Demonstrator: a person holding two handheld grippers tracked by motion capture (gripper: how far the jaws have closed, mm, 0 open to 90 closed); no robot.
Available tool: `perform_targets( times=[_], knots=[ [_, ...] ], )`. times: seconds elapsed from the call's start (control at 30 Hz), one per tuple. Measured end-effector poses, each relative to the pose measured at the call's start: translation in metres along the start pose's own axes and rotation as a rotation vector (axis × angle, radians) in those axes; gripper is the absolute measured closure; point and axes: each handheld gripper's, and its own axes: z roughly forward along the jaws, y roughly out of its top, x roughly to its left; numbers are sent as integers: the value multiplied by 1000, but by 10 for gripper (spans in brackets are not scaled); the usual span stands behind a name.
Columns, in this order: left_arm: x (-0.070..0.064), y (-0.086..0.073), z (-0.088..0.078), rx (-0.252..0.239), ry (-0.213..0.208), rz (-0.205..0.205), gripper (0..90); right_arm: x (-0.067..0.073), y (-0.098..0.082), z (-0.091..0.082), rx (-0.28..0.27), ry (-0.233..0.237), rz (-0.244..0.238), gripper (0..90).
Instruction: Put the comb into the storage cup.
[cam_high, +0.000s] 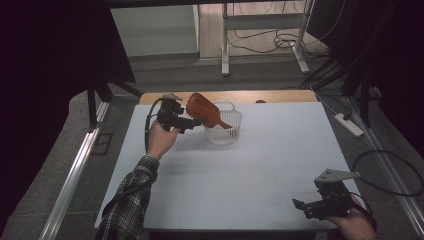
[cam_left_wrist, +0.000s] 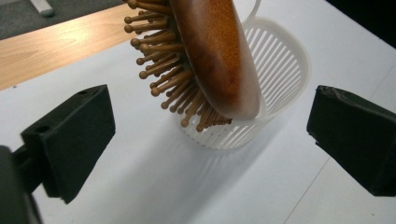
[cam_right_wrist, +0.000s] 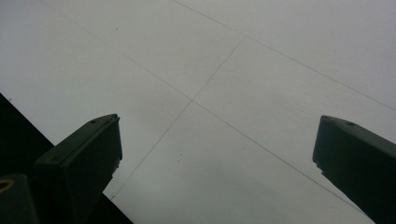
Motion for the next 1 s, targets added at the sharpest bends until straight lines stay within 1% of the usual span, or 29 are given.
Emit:
perform_targets(
  times=[0.13, 0.17, 0.23, 0.33, 0.43, 0.5, 0.63, 1.0],
  knots=[
    [0, -2, -2, -2, 0, 9, 10, 0, 0, 0, -1, -1, -3, 13],
    [-1, -3, -2, 3, -2, 20, 10, 0, 0, 0, -1, -1, -2, 13],
    [-2, -4, -3, 14, -4, 29, 12, 0, 0, 0, -1, 2, -3, 9],
    [-3, -7, -4, 15, -6, 32, 12, 0, 0, 0, -3, 3, -5, 8],
    [-3, -10, -5, 10, -11, 35, 12, 1, 0, 0, -5, 4, -7, 5],
    [-2, -13, -7, 3, -4, 42, 12, 1, 0, -1, -3, 4, -8, 4],
    [1, -18, -11, -14, -13, 41, 13, 1, 0, -1, -7, 2, -6, 3],
    [4, -31, -21, -44, 21, 61, 11, 1, 0, 0, -3, -5, -6, 2]
  ],
)
